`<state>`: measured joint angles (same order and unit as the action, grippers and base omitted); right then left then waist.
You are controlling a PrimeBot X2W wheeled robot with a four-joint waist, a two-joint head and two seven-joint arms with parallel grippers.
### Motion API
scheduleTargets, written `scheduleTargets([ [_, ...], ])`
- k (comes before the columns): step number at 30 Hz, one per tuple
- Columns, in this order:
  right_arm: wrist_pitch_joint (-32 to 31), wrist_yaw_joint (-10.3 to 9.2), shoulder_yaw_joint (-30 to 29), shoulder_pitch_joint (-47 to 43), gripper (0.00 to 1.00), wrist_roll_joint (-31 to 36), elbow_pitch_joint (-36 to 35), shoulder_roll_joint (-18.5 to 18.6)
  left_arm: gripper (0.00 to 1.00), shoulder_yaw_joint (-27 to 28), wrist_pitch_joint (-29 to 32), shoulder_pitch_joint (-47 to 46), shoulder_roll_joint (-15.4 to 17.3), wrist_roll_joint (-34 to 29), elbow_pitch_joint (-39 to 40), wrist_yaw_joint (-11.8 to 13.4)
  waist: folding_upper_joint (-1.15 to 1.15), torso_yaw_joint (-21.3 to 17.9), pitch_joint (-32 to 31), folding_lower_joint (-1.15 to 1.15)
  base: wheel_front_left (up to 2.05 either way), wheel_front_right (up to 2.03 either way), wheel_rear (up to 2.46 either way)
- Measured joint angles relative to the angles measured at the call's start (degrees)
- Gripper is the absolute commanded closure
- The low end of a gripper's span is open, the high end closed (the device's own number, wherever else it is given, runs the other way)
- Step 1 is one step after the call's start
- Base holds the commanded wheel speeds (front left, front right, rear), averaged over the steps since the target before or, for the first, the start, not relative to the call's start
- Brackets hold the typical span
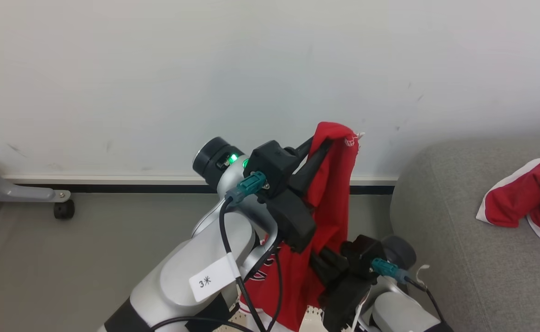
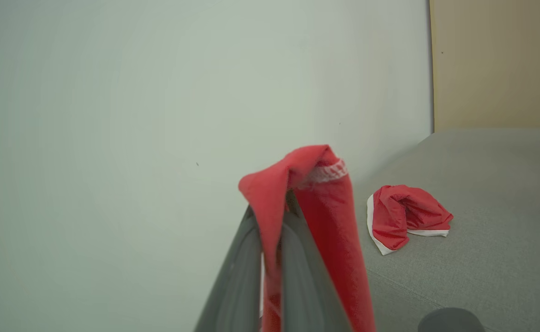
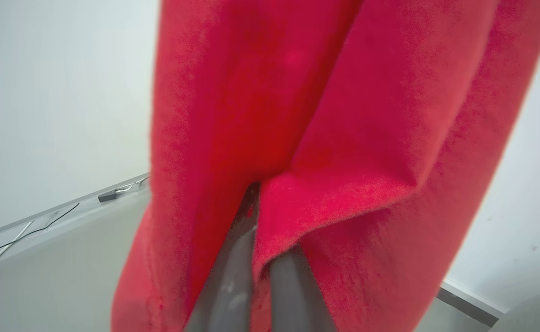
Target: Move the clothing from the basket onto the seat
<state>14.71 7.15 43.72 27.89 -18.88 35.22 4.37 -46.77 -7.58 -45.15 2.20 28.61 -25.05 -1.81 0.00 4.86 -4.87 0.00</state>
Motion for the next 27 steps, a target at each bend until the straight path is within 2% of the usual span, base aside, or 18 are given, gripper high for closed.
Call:
scheduleTargets([
  [4,0.0,0.0,0.16,1.64,1.0,-1.07,-1.36,0.59,1.0,1.14,0.25,2.15,0.67,0.6,-0.48,0.86,0.0,-0.67,0.29,0.01,0.0,0.0,0.0],
  [7,-0.01,0.0,-0.18,3.07,1.0,-2.36,-2.67,3.38,1.0,2.49,0.4,4.61,2.63,1.74,-1.48,1.88,0.0,-1.7,0.5,0.01,0.0,0.0,0.0],
  [8,0.0,0.0,-0.48,3.37,1.0,-2.41,-3.08,4.07,0.76,2.76,0.34,5.25,3.16,2.31,-1.72,1.89,0.0,-2.01,0.55,0.01,0.0,0.0,0.0],
  [9,0.0,0.0,-0.85,3.66,1.0,-2.64,-3.5,4.66,0.58,3.07,0.33,5.91,3.55,2.59,-1.97,2.08,0.0,-2.34,0.59,0.01,0.0,0.0,0.0],
  [10,0.0,0.0,-1.11,3.98,1.0,-2.87,-3.86,5.24,0.26,3.35,0.3,6.53,3.88,2.76,-2.2,2.34,0.0,-2.68,0.63,0.01,0.0,0.0,0.0],
  [11,0.0,0.0,-1.42,4.33,1.0,-2.88,-4.17,5.8,0.11,3.48,0.04,7.15,4.21,2.81,-2.37,2.38,0.0,-3.02,0.68,0.01,0.0,0.0,0.0],
  [12,0.0,0.0,-1.82,4.63,1.0,-2.93,-4.57,6.36,0.0,3.67,-0.14,7.77,4.48,2.98,-2.48,2.41,0.0,-3.37,0.72,0.01,0.0,0.0,0.0],
  [27,0.0,0.0,-6.32,8.61,1.0,-2.71,-11.03,14.71,0.0,3.45,-3.69,15.89,6.33,3.52,-1.74,2.86,0.01,-9.63,1.05,0.01,0.0,0.0,0.0],
])
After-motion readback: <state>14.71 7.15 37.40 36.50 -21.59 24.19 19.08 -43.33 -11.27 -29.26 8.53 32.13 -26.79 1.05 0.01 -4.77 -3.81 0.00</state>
